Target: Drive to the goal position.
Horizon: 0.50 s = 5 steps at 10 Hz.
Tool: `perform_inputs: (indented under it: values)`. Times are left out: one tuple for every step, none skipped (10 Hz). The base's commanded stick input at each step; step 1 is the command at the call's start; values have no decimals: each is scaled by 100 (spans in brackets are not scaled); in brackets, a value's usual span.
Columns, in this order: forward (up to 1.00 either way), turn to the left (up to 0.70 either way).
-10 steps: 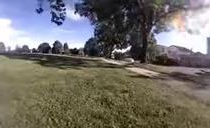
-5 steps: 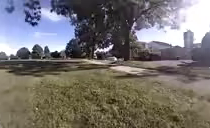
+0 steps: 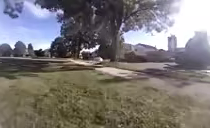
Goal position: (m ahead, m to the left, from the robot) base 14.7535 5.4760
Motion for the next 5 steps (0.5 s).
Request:
perform_inputs:
  values:
    - [100,0]
    - [100,0]
    - [100,0]
    - [100,0]
    - [100,0]
